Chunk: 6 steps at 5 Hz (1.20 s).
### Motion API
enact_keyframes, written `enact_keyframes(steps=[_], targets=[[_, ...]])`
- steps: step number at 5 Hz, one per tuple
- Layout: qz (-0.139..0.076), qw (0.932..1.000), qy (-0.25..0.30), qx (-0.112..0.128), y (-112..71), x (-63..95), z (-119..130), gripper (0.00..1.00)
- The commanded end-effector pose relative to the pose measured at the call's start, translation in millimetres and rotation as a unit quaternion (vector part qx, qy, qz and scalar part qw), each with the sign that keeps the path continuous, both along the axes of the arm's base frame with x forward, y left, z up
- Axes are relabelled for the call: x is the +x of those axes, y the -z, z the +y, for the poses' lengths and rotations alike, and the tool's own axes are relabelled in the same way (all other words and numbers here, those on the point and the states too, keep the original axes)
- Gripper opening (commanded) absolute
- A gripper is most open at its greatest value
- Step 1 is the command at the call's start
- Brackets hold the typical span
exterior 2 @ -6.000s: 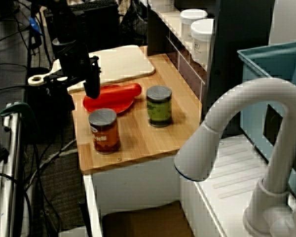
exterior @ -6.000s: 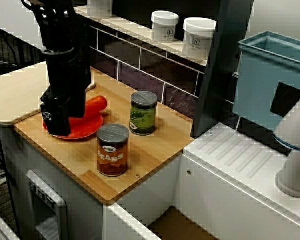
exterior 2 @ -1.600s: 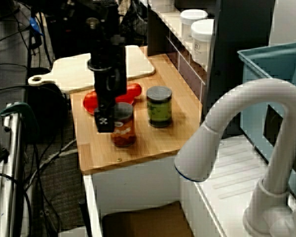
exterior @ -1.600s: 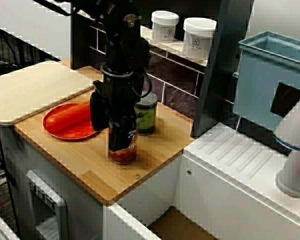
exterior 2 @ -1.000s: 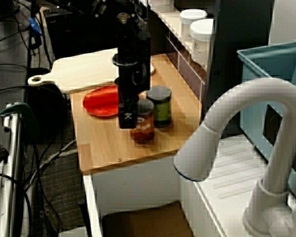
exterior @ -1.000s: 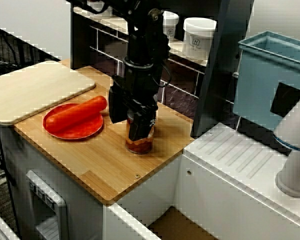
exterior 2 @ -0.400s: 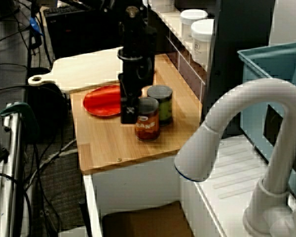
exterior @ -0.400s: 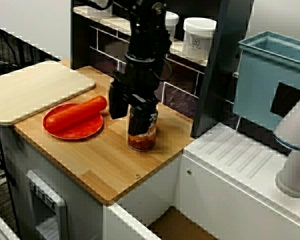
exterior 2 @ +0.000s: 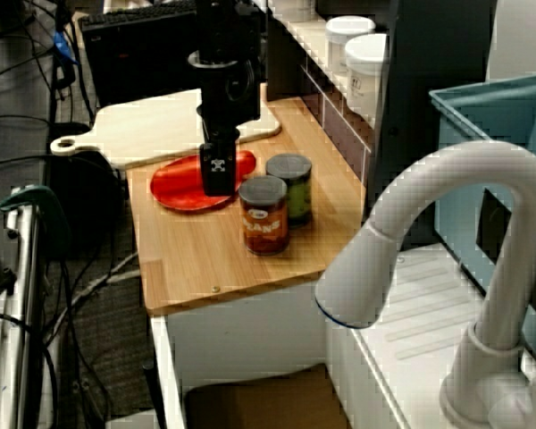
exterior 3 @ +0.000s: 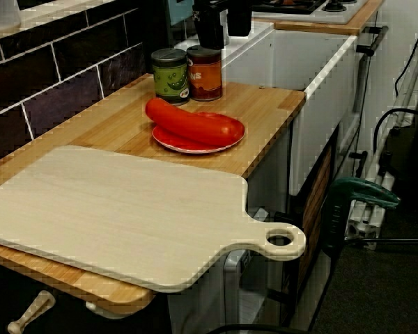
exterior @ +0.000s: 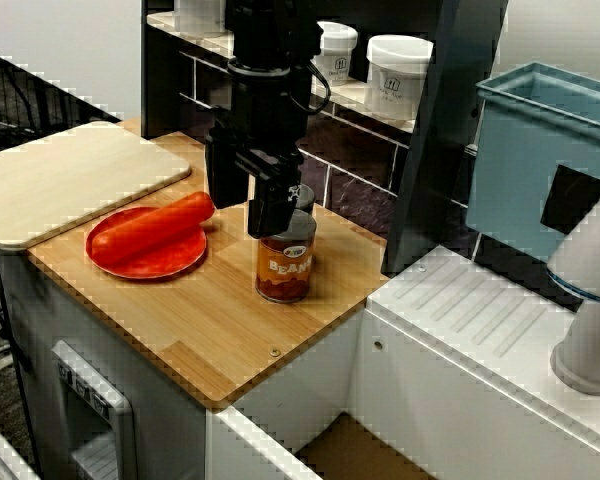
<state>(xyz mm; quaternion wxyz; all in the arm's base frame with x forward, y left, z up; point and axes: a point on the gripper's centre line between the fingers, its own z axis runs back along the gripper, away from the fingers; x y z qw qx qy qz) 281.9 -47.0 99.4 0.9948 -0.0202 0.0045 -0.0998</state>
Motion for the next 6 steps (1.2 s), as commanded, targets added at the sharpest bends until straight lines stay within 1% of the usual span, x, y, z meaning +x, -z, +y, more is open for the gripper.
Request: enact_keyframes(steps=[1, 2, 3, 4, 5, 6], targets=[[-0.06, 0.9976, 0.021, -0.027, -31.4, 17.9, 7, 1.0], [-0.073, 0.995, 0.054, -0.042, -29.7, 33.4, 0, 1.0], [-0.077, 0.991, 0.094, -0.055, -26.4, 43.2, -8, 1.0], [-0.082, 0.9878, 0.117, -0.06, -24.0, 54.1, -15, 1.0], [-0.08, 0.9872, 0.121, -0.066, -19.8, 61.0, -18, 1.0], [-0.072, 0.9886, 0.116, -0.064, -13.2, 63.7, -22, 1.0]])
